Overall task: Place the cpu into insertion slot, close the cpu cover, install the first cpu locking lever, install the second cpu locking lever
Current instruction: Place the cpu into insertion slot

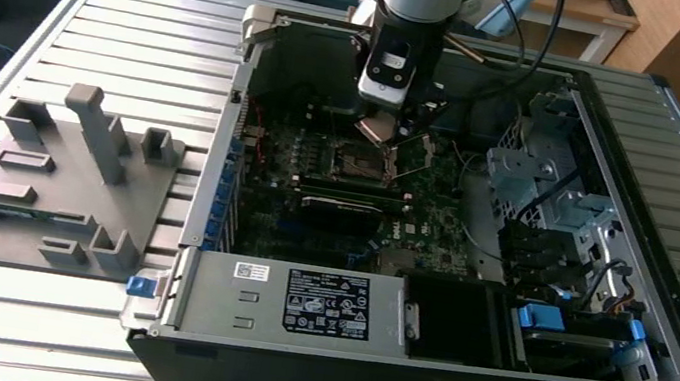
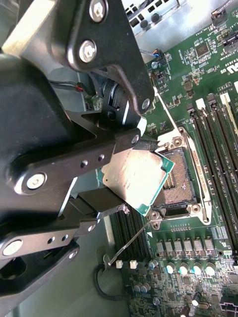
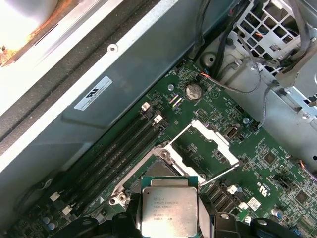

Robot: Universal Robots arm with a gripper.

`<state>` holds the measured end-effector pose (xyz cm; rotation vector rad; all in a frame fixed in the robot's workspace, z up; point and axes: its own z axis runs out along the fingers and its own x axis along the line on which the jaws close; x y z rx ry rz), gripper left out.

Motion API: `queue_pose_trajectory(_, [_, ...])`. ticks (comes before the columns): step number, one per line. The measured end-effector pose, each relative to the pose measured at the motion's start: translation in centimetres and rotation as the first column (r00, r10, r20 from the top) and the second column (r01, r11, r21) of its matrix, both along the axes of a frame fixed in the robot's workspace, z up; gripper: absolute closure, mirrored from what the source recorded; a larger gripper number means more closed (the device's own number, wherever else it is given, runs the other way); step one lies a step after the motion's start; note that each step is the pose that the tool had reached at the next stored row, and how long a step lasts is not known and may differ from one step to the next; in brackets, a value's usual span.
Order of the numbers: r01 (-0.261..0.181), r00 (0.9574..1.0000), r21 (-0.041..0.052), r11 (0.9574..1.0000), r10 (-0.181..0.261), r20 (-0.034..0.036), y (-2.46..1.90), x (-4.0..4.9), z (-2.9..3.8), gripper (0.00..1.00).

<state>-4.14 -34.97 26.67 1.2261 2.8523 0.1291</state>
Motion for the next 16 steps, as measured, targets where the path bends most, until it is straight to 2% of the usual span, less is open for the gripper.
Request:
queue_pose_trajectory(3, [0.012,0.9999,0.0000,0.9999,-0.012,0.0001,0.00,0.00,-0.02,0.46])
queue_pose_trajectory(7, [0.062,0.9980,0.0000,0.9980,-0.062,-0.0001,0.00,0.00,-0.06,0.46])
queue_pose_trajectory(16, [0.071,0.9974,0.0000,0.9974,-0.071,0.0000,0.00,0.00,-0.08,0.46])
